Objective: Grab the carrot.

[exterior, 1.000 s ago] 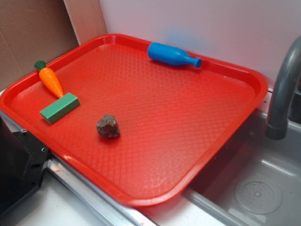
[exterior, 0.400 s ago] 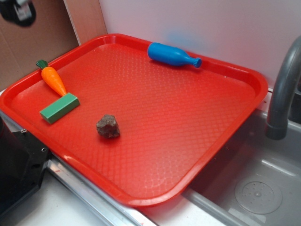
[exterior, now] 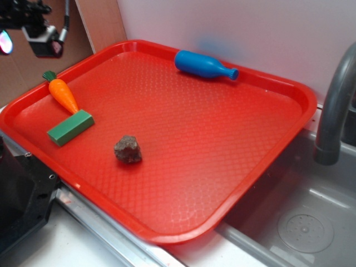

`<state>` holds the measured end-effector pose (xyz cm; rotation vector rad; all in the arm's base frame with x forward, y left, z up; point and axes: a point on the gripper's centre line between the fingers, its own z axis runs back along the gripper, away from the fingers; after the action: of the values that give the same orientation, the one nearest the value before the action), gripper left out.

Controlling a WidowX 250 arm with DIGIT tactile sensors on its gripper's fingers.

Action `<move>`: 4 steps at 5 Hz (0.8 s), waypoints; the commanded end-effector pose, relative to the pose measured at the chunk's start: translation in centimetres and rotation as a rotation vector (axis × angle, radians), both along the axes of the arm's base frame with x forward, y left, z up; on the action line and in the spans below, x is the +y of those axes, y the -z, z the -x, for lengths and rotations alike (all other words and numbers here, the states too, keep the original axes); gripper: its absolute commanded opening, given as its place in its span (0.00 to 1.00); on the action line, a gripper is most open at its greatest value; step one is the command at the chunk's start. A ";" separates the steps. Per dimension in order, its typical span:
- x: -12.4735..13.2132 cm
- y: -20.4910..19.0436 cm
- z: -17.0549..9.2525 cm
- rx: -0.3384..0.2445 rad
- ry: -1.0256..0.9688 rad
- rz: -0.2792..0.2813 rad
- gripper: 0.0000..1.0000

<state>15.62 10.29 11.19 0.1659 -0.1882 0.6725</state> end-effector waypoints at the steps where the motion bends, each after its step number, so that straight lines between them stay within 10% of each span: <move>1: 4.1 5.3 -1.1 -0.041 -0.182 -0.006 1.00; 3: 4.0 10.5 -1.2 0.077 -0.218 0.081 1.00; 4: 2.8 8.9 -1.4 0.076 -0.200 0.052 0.00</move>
<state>17.88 12.72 1.64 0.1569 -0.0624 0.8682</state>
